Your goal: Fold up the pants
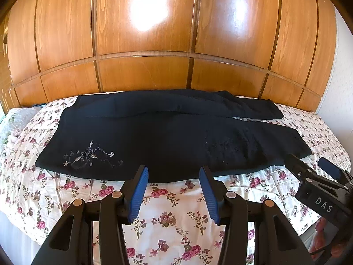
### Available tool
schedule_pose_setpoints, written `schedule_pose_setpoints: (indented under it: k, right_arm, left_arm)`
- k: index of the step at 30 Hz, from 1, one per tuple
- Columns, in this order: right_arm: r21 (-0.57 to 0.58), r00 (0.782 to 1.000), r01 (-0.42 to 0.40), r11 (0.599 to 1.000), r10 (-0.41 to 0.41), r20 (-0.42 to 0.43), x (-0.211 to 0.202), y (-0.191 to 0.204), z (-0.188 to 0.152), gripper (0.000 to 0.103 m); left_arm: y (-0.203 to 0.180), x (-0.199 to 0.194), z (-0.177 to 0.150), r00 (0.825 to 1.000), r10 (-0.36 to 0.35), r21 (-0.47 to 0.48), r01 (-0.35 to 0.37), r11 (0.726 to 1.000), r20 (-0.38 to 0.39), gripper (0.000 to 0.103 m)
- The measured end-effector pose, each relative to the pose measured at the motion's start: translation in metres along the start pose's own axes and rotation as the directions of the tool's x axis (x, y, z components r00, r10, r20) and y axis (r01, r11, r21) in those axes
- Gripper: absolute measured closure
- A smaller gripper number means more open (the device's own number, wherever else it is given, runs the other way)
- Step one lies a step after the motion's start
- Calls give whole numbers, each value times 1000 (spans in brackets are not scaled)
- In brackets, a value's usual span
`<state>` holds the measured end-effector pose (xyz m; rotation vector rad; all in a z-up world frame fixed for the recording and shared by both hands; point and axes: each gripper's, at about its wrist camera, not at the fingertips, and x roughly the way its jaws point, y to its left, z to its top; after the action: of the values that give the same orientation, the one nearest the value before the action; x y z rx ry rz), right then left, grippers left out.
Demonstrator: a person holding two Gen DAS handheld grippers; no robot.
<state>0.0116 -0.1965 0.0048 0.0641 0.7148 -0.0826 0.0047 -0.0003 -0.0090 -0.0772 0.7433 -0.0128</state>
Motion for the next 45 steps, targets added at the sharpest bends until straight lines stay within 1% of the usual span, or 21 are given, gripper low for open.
schedule_pose_setpoints:
  k: [29, 40, 43, 45]
  right_arm:
    - [-10, 1000, 2, 1000, -2, -15, 4, -3, -2, 0]
    - [1, 999, 30, 1000, -30, -32, 16, -13, -2, 0]
    - [9, 999, 30, 999, -30, -35, 23, -21, -1, 0]
    - [18, 999, 16, 1000, -15, -37, 27, -26, 0, 0]
  left_arm:
    - [5, 9, -2, 1000, 2, -14, -3, 1000, -31, 54]
    - [15, 24, -6, 997, 25, -36, -27, 999, -68, 54]
    - [21, 31, -8, 995, 28, -55, -34, 998, -92, 54]
    - [28, 37, -10, 993, 9, -83, -19, 996, -120, 54]
